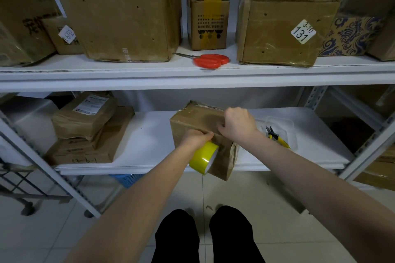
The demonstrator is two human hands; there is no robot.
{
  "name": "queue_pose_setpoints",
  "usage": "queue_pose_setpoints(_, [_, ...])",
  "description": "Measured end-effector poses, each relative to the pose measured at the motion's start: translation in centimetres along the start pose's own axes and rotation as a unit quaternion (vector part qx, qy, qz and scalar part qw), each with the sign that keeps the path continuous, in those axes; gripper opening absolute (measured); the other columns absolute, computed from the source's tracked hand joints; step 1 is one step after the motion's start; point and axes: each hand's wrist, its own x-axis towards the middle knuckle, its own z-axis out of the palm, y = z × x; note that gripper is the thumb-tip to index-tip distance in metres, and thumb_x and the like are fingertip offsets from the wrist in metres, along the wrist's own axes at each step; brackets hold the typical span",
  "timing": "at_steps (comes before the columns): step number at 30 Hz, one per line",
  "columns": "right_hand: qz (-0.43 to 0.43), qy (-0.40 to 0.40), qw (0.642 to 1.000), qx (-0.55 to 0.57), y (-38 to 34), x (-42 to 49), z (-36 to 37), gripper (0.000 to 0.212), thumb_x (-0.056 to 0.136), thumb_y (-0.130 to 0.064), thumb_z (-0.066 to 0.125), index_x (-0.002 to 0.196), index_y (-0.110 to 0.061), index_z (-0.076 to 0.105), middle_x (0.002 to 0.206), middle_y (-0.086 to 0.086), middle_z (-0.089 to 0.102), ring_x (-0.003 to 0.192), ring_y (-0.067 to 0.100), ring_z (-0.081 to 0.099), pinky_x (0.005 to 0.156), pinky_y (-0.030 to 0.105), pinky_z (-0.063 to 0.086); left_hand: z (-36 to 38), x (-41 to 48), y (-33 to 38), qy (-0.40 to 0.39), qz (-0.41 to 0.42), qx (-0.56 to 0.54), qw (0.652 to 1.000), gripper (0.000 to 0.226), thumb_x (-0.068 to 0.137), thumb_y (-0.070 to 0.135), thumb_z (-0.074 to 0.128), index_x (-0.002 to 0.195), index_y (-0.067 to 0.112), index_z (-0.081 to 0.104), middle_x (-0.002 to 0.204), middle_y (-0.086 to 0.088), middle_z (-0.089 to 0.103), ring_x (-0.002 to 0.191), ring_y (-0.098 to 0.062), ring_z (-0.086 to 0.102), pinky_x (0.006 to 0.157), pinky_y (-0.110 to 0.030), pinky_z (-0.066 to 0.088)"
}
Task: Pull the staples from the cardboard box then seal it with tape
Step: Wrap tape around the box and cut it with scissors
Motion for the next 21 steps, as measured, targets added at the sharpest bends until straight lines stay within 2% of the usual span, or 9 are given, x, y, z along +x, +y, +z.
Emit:
queue_pose_setpoints(5, [0.019,0.016,1.0,-0.019,1.1,0.2,-0.8,0.065,0.078,-0.052,0.071,0.116,-0.005,0.049,0.117,0.014,0.048,0.104,0.032,0.056,0.076,0.039,0.051,0.1,0.1,0.0,0.007,-0.008,0.013,1.0,0.037,0.088,0.037,0.063,0.112,0.008,0.065,0.117,-0.008,0.062,0.112,-0.026,0.056,0.1,-0.037,0.045])
queue_pose_setpoints(6, [0.016,0.011,1.0,-0.016,1.5,0.2,-0.7,0.061,0.08,-0.049,0.07,0.118,-0.005,0.049,0.118,0.013,0.048,0.106,0.032,0.055,0.077,0.04,0.05,0.2,0.1,0.0,0.009,-0.01,0.012,1.0,0.037,0.088,0.036,0.063,0.112,0.008,0.065,0.118,-0.009,0.062,0.113,-0.026,0.056,0.099,-0.037,0.045])
queue_pose_setpoints(9, [-0.043,0.03,0.998,0.035,2.4,-0.4,0.2,0.029,0.091,-0.025,0.059,0.113,-0.007,0.056,0.114,0.011,0.055,0.108,0.032,0.056,0.081,0.038,0.045,0.3,0.0,0.1,0.013,-0.012,0.005,1.0,0.036,0.089,0.035,0.063,0.111,0.007,0.065,0.118,-0.009,0.062,0.112,-0.027,0.056,0.097,-0.035,0.045])
queue_pose_setpoints(11, [-0.111,0.03,0.991,0.064,2.2,-1.1,1.1,0.027,0.093,-0.018,0.05,0.118,-0.012,0.059,0.12,0.006,0.059,0.115,0.029,0.054,0.092,0.037,0.039,0.4,-0.1,0.1,0.015,-0.011,0.006,1.0,0.034,0.09,0.034,0.062,0.11,0.007,0.067,0.117,-0.008,0.063,0.111,-0.026,0.057,0.095,-0.033,0.044])
queue_pose_setpoints(14, [-0.152,-0.058,0.986,0.045,1.8,-1.9,2.3,0.043,0.101,-0.033,0.035,0.142,-0.024,0.043,0.149,-0.007,0.041,0.139,0.014,0.033,0.112,0.043,0.018,0.4,-0.1,0.2,0.016,-0.014,0.006,1.0,0.033,0.089,0.034,0.062,0.109,0.008,0.067,0.115,-0.008,0.064,0.11,-0.026,0.059,0.098,-0.034,0.046])
queue_pose_setpoints(18, [-0.159,-0.127,0.979,0.007,2.6,-2.0,2.2,0.055,0.102,-0.047,0.019,0.153,-0.026,0.016,0.16,-0.011,0.014,0.148,0.012,0.003,0.115,0.053,0.002,0.4,-0.4,0.2,0.016,-0.017,-0.013,1.0,0.032,0.086,0.036,0.065,0.106,0.012,0.066,0.114,-0.008,0.066,0.107,-0.027,0.06,0.1,-0.042,0.047])
queue_pose_setpoints(21, [-0.162,-0.152,0.975,0.002,3.2,-2.2,1.9,0.059,0.101,-0.05,0.017,0.154,-0.026,0.01,0.161,-0.01,0.006,0.148,0.013,-0.004,0.115,0.054,-0.001,0.4,-0.5,0.3,0.013,-0.022,-0.006,1.0,0.034,0.086,0.038,0.065,0.107,0.012,0.066,0.114,-0.009,0.065,0.108,-0.028,0.06,0.1,-0.043,0.046])
